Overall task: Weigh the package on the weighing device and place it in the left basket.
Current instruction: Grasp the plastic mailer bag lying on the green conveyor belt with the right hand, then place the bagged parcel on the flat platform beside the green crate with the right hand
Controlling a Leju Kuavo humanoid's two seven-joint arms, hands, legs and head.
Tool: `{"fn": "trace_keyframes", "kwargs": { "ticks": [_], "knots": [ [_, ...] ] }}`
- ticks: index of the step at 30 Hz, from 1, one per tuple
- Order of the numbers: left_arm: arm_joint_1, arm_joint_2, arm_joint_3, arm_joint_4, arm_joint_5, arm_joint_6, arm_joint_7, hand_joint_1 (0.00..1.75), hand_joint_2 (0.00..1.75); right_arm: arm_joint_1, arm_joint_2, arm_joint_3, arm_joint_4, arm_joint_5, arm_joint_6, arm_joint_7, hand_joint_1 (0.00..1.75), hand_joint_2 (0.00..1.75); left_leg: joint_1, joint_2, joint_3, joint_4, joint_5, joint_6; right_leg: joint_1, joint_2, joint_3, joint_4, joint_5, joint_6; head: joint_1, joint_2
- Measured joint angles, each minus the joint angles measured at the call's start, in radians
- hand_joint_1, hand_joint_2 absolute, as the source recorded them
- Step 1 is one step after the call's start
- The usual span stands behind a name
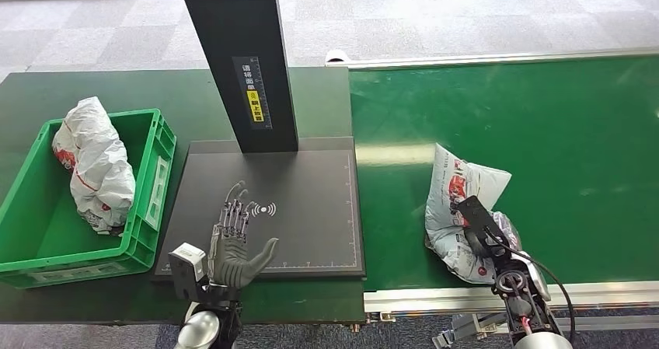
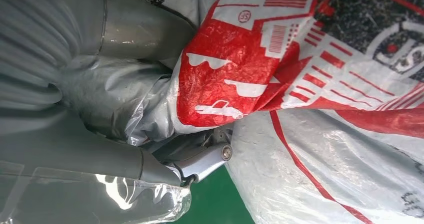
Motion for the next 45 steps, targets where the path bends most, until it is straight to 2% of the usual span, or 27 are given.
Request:
{"fn": "trace_keyframes", "kwargs": {
  "ticks": [10, 16, 21, 25, 31, 34, 38, 45],
  "knots": [
    [0.018, 0.012, 0.009, -0.039, -0.002, 0.009, -0.002, 0.0, 1.75, 0.052, 0.014, -0.002, -0.093, -0.014, -0.01, -0.006, 1.75, 1.75, 0.0, -0.001, -0.001, 0.0, 0.0, 0.0, 0.0, 0.0, -0.001, 0.0, 0.0, 0.0, 0.0, 0.0],
    [0.039, 0.017, 0.051, -0.101, -0.012, 0.031, -0.018, 0.0, 1.75, 0.141, 0.031, 0.009, -0.319, -0.055, -0.013, -0.021, 1.75, 1.75, 0.0, -0.001, -0.005, 0.0, 0.0, 0.0, 0.0, 0.0, -0.003, 0.0, 0.0, 0.0, 0.0, 0.0],
    [0.061, 0.021, 0.142, -0.232, -0.02, 0.06, -0.029, 0.0, 1.75, 0.203, 0.045, 0.097, -0.611, -0.136, 0.008, -0.038, 1.75, 1.75, 0.001, 0.001, -0.007, -0.001, 0.0, 0.0, 0.0, 0.001, -0.006, 0.001, 0.0, 0.0, 0.0, 0.0],
    [0.082, 0.02, 0.214, -0.335, -0.024, 0.092, -0.039, 0.0, 1.75, 0.199, 0.079, 0.227, -0.711, -0.183, 0.049, -0.061, 1.75, 1.75, 0.002, 0.003, -0.006, -0.001, 0.0, -0.001, 0.002, 0.004, -0.006, 0.001, 0.0, -0.001, 0.0, 0.0],
    [0.085, 0.018, 0.292, -0.42, -0.032, 0.124, -0.042, 0.0, 1.75, 0.142, 0.136, 0.386, -0.702, -0.233, 0.072, -0.077, 1.75, 1.75, 0.002, 0.002, -0.005, -0.001, 0.002, -0.002, 0.002, 0.002, -0.006, 0.001, 0.0, -0.001, 0.0, 0.0],
    [0.085, 0.017, 0.309, -0.434, -0.033, 0.131, -0.042, 0.0, 1.75, 0.126, 0.143, 0.419, -0.694, -0.248, 0.079, -0.082, 1.75, 1.75, 0.002, 0.001, -0.006, -0.001, 0.002, -0.001, 0.001, 0.001, -0.005, 0.001, 0.0, -0.001, 0.0, 0.0],
    [0.084, 0.015, 0.333, -0.444, -0.024, 0.165, -0.042, 0.0, 1.75, 0.106, 0.155, 0.451, -0.675, -0.282, 0.144, -0.089, 1.75, 1.75, 0.002, 0.002, -0.007, -0.001, 0.001, -0.001, 0.001, 0.002, -0.006, 0.001, 0.0, -0.001, 0.0, 0.0],
    [0.064, 0.007, 0.395, -0.45, 0.003, 0.175, -0.025, 0.0, 1.75, 0.04, 0.257, 0.543, -0.522, -0.295, 0.17, -0.099, 1.75, 1.75, 0.003, 0.003, -0.006, -0.001, 0.002, -0.002, 0.003, 0.002, -0.007, 0.001, 0.001, -0.001, 0.0, 0.0]
  ]
}}
